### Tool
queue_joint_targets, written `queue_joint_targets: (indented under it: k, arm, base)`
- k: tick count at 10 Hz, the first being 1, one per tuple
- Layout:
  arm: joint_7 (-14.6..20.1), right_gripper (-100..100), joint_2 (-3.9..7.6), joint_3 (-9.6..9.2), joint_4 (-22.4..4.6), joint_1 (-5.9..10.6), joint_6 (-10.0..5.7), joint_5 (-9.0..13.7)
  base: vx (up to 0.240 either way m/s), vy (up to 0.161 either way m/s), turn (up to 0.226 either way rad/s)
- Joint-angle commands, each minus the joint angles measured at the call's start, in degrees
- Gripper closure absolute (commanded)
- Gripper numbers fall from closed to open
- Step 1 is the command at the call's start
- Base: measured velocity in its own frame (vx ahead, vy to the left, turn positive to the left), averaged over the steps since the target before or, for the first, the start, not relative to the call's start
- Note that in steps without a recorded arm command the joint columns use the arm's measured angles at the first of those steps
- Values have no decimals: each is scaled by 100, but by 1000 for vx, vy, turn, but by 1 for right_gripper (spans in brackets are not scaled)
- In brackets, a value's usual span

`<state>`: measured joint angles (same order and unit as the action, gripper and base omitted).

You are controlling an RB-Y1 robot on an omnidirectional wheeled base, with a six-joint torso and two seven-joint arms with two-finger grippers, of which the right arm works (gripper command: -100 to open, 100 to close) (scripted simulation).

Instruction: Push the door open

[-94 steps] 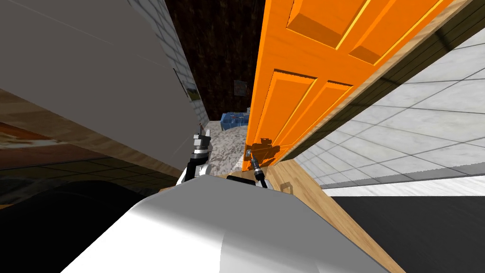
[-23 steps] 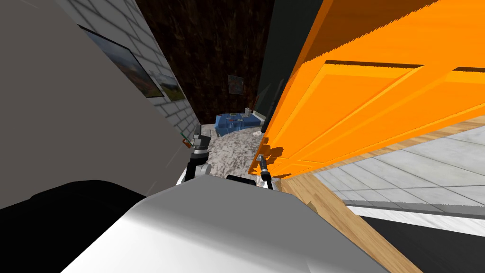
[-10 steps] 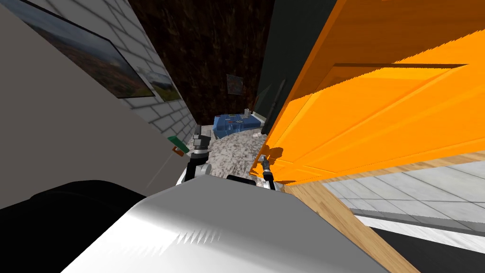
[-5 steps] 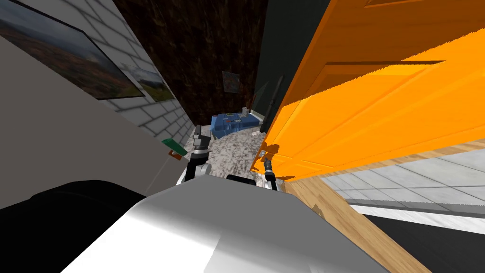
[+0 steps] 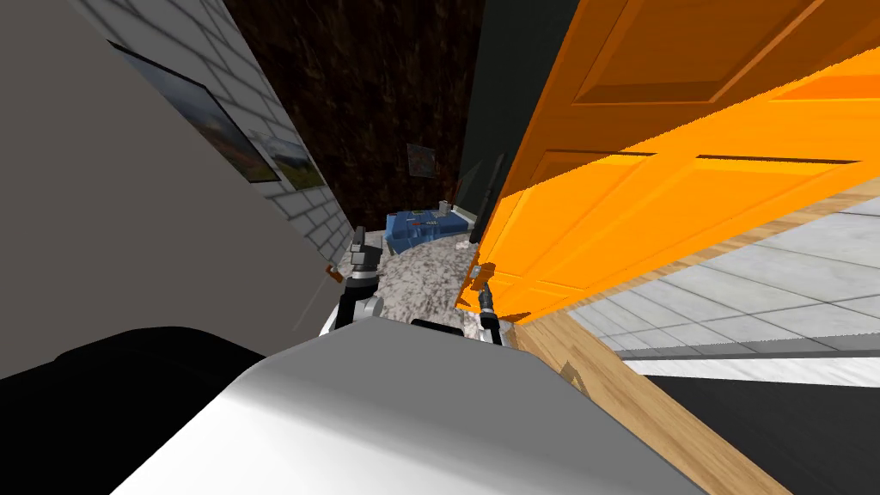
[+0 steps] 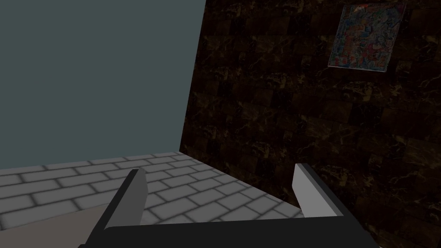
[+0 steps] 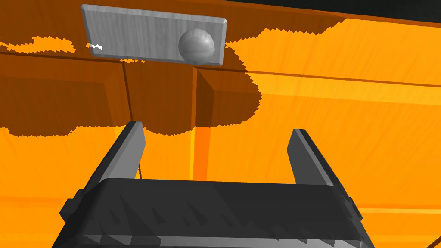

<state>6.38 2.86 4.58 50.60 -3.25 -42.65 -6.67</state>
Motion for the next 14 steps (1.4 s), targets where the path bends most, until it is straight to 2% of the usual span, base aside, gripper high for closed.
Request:
queue_joint_targets:
  k: [1,3,6,7,8,13,14]
  arm:
    - [-23,-100,20,20,-45,17,-51,7]
    - [-47,-100,26,49,-79,10,-115,16]
    - [-81,-100,-45,91,-126,1,-209,30]
    - [-73,-100,-25,83,-120,10,-187,28]
    - [-73,100,-25,83,-120,10,-187,28]
    - [-73,100,-25,83,-120,10,-187,28]
    - [-101,100,-1,153,-145,19,-152,71]
  base:
    - [186,4,18]
    - [241,11,28]
    - [243,-25,27]
    - [96,2,-4]
    - [-19,0,0]
    - [-18,0,2]
    - [91,38,-42]
